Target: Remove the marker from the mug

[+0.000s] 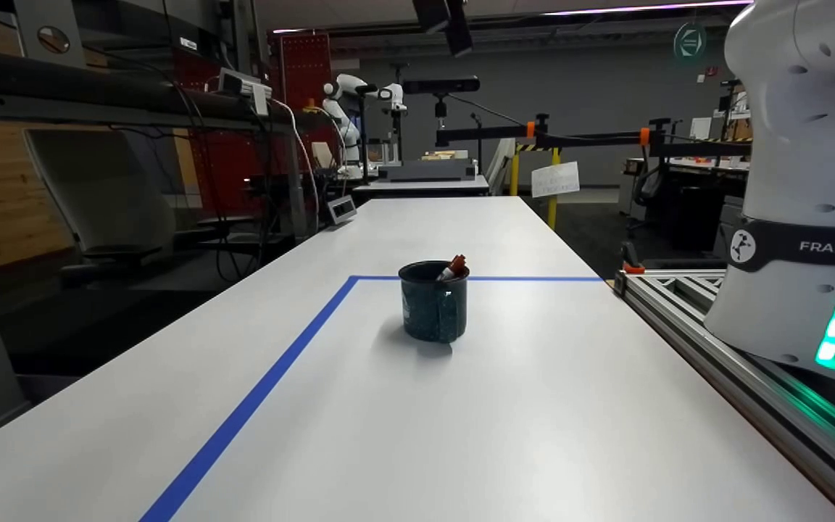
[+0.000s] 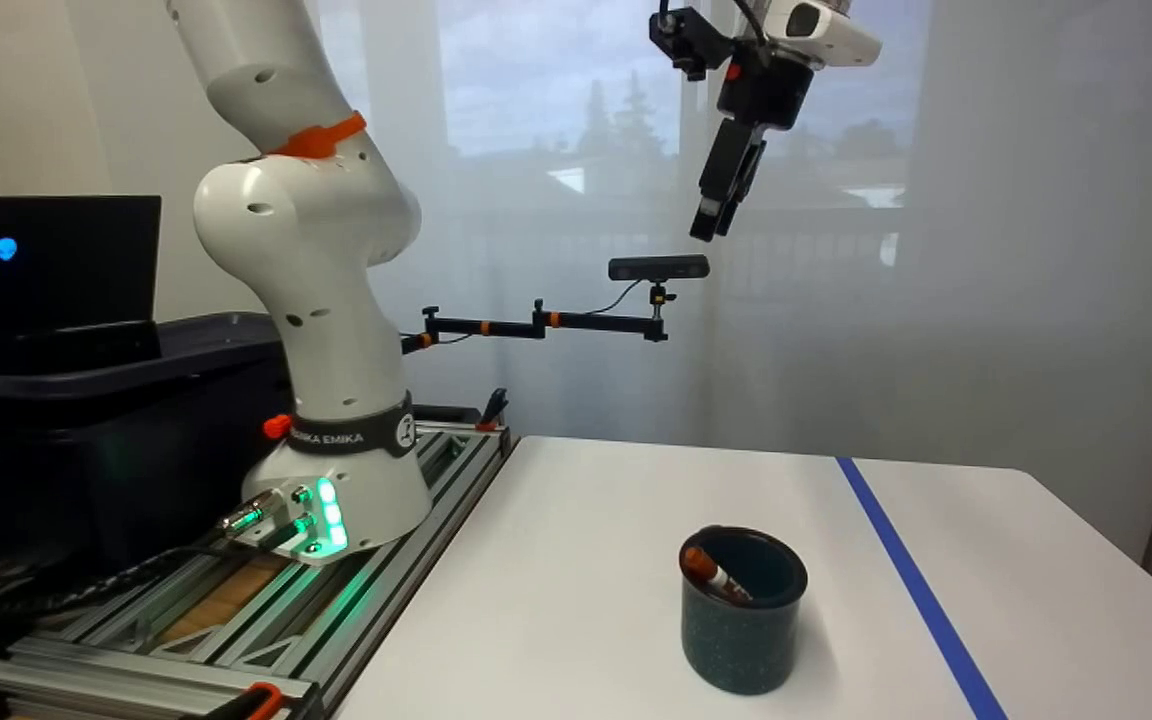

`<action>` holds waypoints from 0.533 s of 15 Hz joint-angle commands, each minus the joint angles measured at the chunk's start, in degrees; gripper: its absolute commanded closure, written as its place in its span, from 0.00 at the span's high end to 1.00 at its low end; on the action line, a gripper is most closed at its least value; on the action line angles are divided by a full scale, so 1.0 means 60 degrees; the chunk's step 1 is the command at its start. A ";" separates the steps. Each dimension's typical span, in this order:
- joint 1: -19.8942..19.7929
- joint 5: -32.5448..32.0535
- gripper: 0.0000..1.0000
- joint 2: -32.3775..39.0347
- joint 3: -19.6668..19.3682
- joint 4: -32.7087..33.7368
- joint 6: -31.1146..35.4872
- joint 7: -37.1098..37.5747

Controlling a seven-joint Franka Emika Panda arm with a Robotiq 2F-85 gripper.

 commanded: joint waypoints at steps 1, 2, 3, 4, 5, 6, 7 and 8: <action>-0.0362 -0.1304 1.00 -0.0029 -0.0182 -0.0883 0.0936 -0.0180; -0.0548 -0.1962 1.00 0.0029 -0.0185 -0.1097 0.1399 0.0232; -0.0284 -0.1208 1.00 0.0135 -0.0246 -0.0645 0.0751 -0.0101; -0.0402 -0.1551 1.00 0.0179 -0.0288 -0.0836 0.1058 -0.0034; -0.0474 -0.1699 1.00 0.0216 -0.0317 -0.0947 0.1221 -0.0006; -0.0497 -0.1759 1.00 0.0232 -0.0326 -0.0988 0.1255 0.0015; -0.0444 -0.1686 1.00 0.0327 -0.0375 -0.0888 0.1197 -0.0343; -0.0428 -0.1676 1.00 0.0409 -0.0445 -0.0890 0.1220 -0.0715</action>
